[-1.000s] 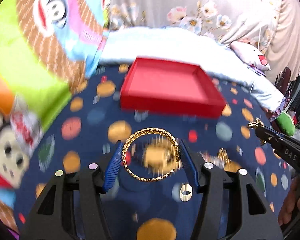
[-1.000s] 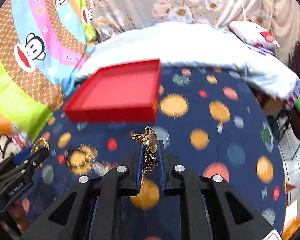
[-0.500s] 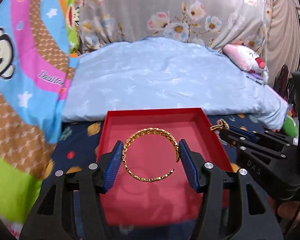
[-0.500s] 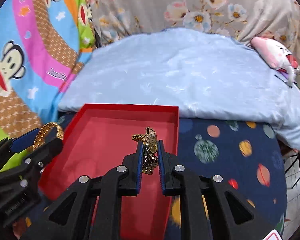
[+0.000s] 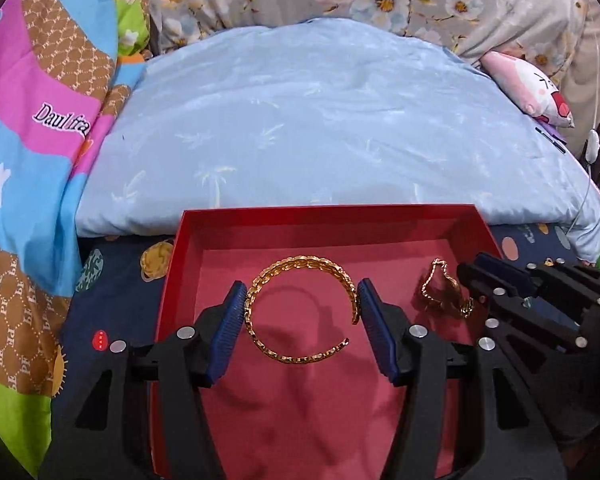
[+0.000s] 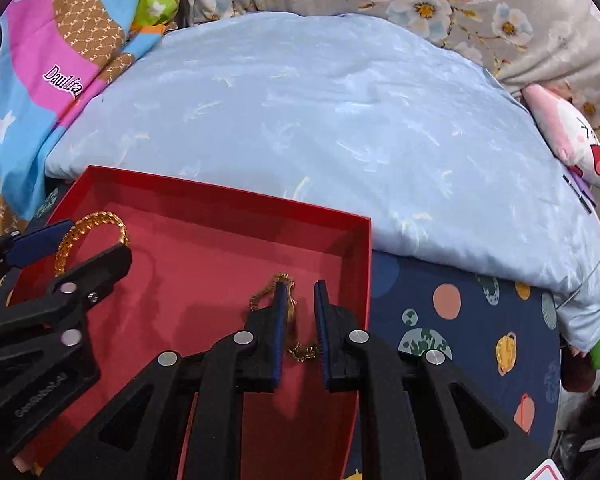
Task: Organize jewelry
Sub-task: 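Carry the watch and bangle into the red tray and open both tools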
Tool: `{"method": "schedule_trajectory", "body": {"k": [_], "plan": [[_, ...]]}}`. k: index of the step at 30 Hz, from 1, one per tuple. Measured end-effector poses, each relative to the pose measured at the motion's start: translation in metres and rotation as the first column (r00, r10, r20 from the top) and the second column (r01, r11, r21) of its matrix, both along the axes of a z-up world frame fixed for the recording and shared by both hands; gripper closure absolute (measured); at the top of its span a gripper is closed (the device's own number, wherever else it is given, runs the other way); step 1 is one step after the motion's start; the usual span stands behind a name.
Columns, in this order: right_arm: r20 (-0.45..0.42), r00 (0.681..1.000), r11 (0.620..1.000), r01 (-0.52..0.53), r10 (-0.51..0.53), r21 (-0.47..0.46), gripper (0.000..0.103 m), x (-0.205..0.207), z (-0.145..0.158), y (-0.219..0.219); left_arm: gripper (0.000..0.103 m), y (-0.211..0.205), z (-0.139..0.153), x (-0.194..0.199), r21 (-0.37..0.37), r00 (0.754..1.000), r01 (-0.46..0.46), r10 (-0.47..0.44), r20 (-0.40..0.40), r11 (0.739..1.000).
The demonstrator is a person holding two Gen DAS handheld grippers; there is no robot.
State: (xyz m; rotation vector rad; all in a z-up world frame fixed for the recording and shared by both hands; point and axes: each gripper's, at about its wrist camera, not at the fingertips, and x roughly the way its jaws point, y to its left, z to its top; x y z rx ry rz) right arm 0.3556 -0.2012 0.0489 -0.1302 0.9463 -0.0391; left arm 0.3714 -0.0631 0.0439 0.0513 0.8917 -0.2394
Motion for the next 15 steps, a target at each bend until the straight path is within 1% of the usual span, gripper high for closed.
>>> {"method": "schedule_trajectory", "body": {"k": [1, 2, 3, 4, 5, 6, 9, 11, 15], "plan": [[0.004, 1.0, 1.0, -0.011, 0.011, 0.007, 0.09, -0.001, 0.001, 0.001, 0.045, 0.001, -0.001, 0.001, -0.001, 1.0, -0.006, 0.006, -0.003, 1.0], [0.012, 1.0, 1.0, -0.02, 0.019, 0.018, 0.09, -0.003, 0.002, 0.001, 0.038, 0.003, -0.002, 0.001, -0.004, 1.0, -0.016, 0.016, -0.002, 1.0], [0.026, 0.999, 0.999, -0.028, 0.027, 0.046, 0.087, -0.006, 0.005, -0.001, 0.029, 0.005, -0.002, 0.001, -0.004, 1.0, -0.029, 0.029, 0.003, 1.0], [0.036, 0.999, 0.997, -0.033, 0.03, 0.075, 0.083, -0.008, 0.008, -0.004, 0.026, 0.007, -0.001, 0.0, -0.007, 0.999, -0.045, 0.046, 0.014, 0.999], [0.048, 0.998, 0.992, -0.036, 0.03, 0.118, 0.081, -0.011, 0.012, -0.008, 0.024, 0.012, 0.003, -0.003, -0.023, 0.998, -0.058, 0.059, 0.034, 0.998], [0.066, 0.998, 0.986, -0.035, 0.024, 0.163, 0.08, -0.018, 0.017, -0.014, 0.024, 0.015, 0.006, -0.005, -0.032, 0.997, -0.064, 0.065, 0.043, 0.997], [0.103, 0.995, 0.977, -0.024, 0.002, 0.211, 0.079, -0.036, 0.032, -0.024, 0.024, 0.028, 0.021, -0.019, -0.067, 0.993, -0.084, 0.089, 0.081, 0.994], [0.121, 0.993, 0.972, -0.025, -0.004, 0.233, 0.078, -0.049, 0.041, -0.027, 0.024, 0.036, 0.032, -0.032, -0.079, 0.99, -0.091, 0.099, 0.104, 0.993], [0.166, 0.986, 0.965, -0.026, -0.018, 0.259, 0.074, -0.092, 0.059, -0.034, 0.024, 0.051, 0.05, -0.065, -0.099, 0.984, -0.097, 0.11, 0.14, 0.99]]}}
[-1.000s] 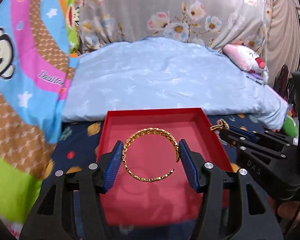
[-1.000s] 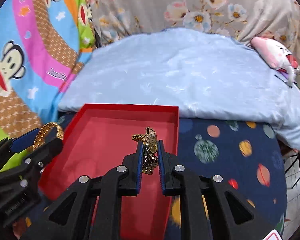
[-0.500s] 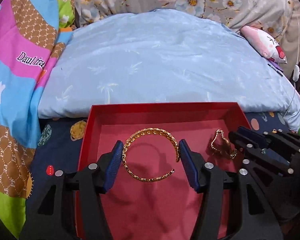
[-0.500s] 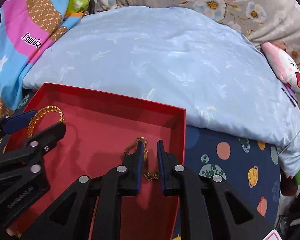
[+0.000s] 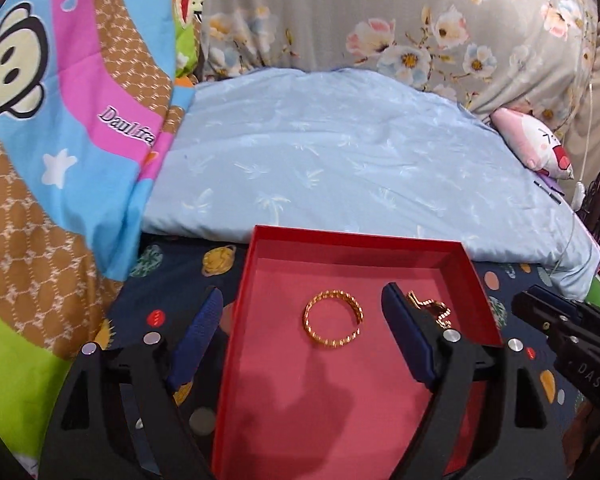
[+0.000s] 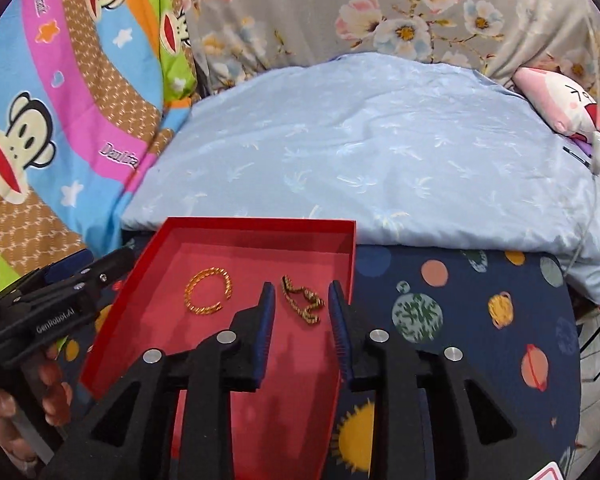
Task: Organize jewelry
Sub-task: 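Carry the watch and bangle into the red tray and open both tools, then grasp the dark beaded bracelet with the left tool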
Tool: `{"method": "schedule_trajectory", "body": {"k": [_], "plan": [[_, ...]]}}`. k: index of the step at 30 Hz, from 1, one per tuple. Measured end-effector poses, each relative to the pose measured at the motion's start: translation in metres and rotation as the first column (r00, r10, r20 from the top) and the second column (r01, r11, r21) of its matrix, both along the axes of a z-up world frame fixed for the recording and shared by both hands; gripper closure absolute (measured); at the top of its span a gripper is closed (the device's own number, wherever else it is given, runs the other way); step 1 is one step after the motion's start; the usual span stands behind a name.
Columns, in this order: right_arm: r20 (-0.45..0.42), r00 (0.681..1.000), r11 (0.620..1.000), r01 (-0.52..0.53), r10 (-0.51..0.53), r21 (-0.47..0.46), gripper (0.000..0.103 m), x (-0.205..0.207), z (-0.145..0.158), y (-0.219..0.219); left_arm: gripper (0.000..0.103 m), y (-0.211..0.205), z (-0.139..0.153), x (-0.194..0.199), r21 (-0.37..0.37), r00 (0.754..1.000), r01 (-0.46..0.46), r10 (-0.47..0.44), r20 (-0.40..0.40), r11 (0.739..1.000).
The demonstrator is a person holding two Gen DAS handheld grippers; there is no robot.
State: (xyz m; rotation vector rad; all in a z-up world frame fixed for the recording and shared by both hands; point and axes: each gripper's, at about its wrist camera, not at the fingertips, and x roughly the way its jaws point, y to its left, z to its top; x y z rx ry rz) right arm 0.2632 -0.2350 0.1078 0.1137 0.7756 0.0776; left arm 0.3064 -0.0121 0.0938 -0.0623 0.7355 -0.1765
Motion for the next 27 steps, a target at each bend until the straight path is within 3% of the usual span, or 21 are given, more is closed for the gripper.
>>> {"method": "schedule_trajectory", "body": {"k": [9, 17, 22, 27], "plan": [[0.019, 1.0, 1.0, 0.012, -0.012, 0.002, 0.068, -0.108, -0.006, 0.006, 0.023, 0.014, 0.007, -0.104, 0.032, 0.999, 0.024, -0.025, 0.023, 0.999], [-0.045, 0.999, 0.999, 0.027, -0.025, 0.047, 0.068, -0.194, -0.044, 0.009, 0.023, 0.019, -0.034, -0.188, 0.083, 0.999, 0.039, -0.037, -0.025, 0.996], [-0.087, 0.995, 0.995, 0.058, -0.051, 0.082, 0.068, -0.228, -0.065, 0.005, 0.019, 0.028, -0.066, -0.213, 0.08, 0.996, -0.006, 0.012, -0.083, 0.997], [-0.095, 0.993, 0.997, 0.075, -0.073, 0.022, 0.068, -0.245, -0.079, 0.009, 0.023, 0.035, -0.085, -0.219, 0.056, 0.993, -0.044, 0.05, -0.106, 0.997]]}}
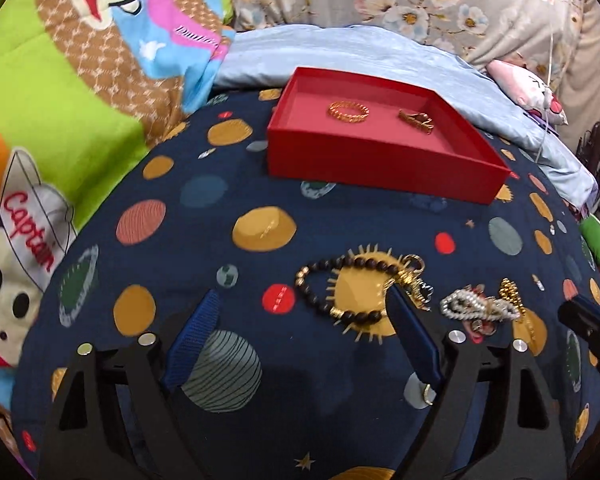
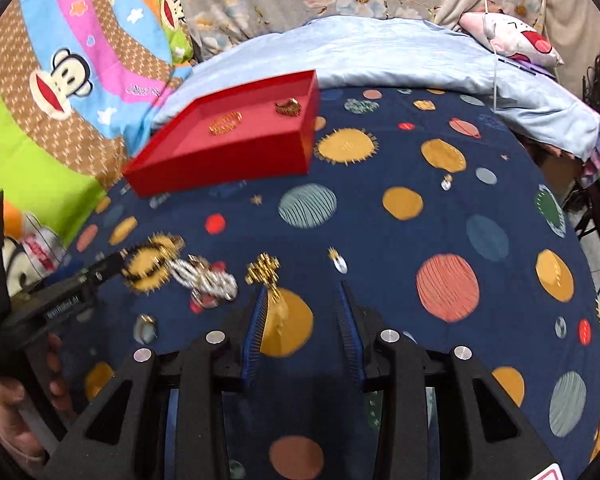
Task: Organize jewelry
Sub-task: 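Grasp the dark beaded bracelet with the left tool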
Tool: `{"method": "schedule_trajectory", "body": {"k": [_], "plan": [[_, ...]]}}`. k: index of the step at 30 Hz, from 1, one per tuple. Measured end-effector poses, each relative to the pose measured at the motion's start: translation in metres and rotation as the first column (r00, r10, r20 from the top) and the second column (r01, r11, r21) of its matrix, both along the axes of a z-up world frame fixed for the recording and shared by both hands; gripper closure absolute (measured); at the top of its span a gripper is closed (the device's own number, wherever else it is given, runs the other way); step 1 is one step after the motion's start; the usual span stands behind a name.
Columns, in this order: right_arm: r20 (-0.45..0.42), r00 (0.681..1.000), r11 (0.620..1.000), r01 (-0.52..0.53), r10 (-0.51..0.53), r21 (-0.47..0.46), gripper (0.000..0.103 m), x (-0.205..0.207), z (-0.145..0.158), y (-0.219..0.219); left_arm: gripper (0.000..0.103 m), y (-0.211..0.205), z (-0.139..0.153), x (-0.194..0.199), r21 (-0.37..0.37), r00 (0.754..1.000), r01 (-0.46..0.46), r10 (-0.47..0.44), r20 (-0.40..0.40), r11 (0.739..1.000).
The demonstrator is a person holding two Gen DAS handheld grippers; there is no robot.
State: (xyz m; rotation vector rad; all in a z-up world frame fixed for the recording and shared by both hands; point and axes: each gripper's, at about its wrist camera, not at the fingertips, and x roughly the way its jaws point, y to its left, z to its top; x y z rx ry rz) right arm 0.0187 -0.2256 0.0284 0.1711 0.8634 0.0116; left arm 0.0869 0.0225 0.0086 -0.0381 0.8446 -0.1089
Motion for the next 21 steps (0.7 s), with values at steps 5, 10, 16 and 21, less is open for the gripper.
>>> {"method": "schedule_trajectory", "body": {"k": [5, 10, 16, 21], "plan": [[-0.009, 1.0, 1.0, -0.008, 0.008, 0.0, 0.068, -0.002, -0.01, 0.003, 0.036, 0.0, -0.009, 0.009, -0.015, 1.0, -0.019, 0.019, -0.017, 1.0], [-0.014, 1.0, 1.0, -0.006, 0.006, 0.022, 0.068, -0.001, -0.015, 0.003, 0.045, 0.003, -0.013, 0.02, -0.06, 0.999, -0.027, 0.025, -0.034, 0.998], [-0.026, 1.0, 1.0, -0.006, 0.007, 0.024, 0.068, 0.002, -0.02, 0.005, 0.066, -0.009, -0.013, 0.022, -0.023, 0.999, 0.008, -0.009, -0.034, 1.0], [-0.028, 1.0, 1.0, -0.008, 0.009, 0.021, 0.068, 0.003, -0.022, 0.007, 0.096, -0.02, -0.014, 0.021, 0.008, 0.998, 0.062, -0.061, -0.033, 0.998]]}}
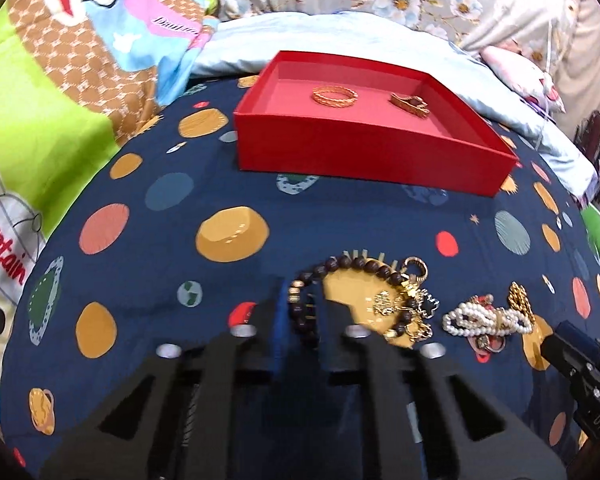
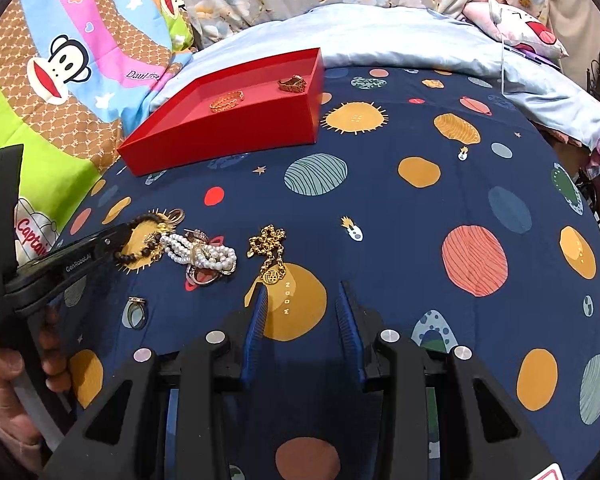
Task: Organize jewelry
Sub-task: 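Grasp the dark beaded bracelet with the left tool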
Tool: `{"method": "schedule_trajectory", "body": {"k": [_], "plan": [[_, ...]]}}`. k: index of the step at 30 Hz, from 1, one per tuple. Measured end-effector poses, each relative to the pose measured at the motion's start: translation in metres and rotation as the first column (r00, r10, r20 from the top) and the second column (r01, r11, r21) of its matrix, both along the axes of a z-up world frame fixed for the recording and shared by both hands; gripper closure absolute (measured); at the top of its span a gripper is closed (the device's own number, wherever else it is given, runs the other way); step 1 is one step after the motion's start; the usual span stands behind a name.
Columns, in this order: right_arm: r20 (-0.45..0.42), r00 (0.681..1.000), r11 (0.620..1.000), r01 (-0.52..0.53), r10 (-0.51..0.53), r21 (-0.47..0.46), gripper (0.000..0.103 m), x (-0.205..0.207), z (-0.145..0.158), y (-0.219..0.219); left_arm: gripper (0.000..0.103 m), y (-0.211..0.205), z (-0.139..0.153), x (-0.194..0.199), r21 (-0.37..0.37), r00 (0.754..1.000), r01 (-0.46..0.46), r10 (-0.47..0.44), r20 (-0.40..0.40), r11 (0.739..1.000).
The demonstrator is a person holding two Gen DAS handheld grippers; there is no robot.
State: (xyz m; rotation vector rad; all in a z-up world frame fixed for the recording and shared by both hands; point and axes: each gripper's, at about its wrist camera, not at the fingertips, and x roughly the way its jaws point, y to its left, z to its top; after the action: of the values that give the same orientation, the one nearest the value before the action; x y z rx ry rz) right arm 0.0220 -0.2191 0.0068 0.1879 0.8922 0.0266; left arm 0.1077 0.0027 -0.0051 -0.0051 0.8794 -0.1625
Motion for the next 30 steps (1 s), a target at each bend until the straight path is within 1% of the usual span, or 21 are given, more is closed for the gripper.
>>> {"method": "schedule_trajectory", "body": {"k": [4, 10, 15, 18, 22, 26, 30], "plan": [[0.0, 1.0, 1.0, -0.001, 0.001, 0.002, 0.068, 0.0, 0.001, 0.0, 0.096, -0.001, 0.002, -0.004, -0.008, 1.0, 0.014, -0.014, 0.005, 1.0], [0.005, 1.0, 1.0, -0.019, 0.019, 0.017, 0.068, 0.0, 0.003, 0.004, 0.096, 0.008, 0.019, -0.024, -0.096, 0.999, 0.027, -0.024, 0.034, 0.995], [0.023, 0.997, 0.997, -0.074, 0.073, 0.031, 0.068, 0.002, 0.008, 0.017, 0.096, 0.014, 0.036, -0.044, -0.133, 0.997, 0.04, -0.032, 0.065, 0.99], [0.028, 0.993, 0.992, -0.118, 0.117, 0.043, 0.068, 0.008, 0.011, 0.028, 0.096, 0.018, 0.041, -0.053, -0.139, 0.997, 0.04, -0.03, 0.073, 0.989], [0.033, 0.984, 0.984, -0.176, 0.175, 0.022, 0.068, 0.02, 0.015, 0.043, 0.096, 0.026, 0.038, -0.06, -0.144, 0.998, 0.032, -0.024, 0.055, 0.989], [0.028, 0.979, 0.98, -0.2, 0.2, -0.009, 0.068, 0.036, 0.014, 0.051, 0.096, 0.03, 0.027, -0.062, -0.136, 0.999, 0.019, -0.015, 0.03, 0.991], [-0.006, 0.975, 0.974, -0.224, 0.224, -0.022, 0.068, 0.048, 0.006, 0.055, 0.096, 0.034, 0.019, -0.062, -0.141, 1.0, 0.01, -0.009, 0.008, 0.99]]}}
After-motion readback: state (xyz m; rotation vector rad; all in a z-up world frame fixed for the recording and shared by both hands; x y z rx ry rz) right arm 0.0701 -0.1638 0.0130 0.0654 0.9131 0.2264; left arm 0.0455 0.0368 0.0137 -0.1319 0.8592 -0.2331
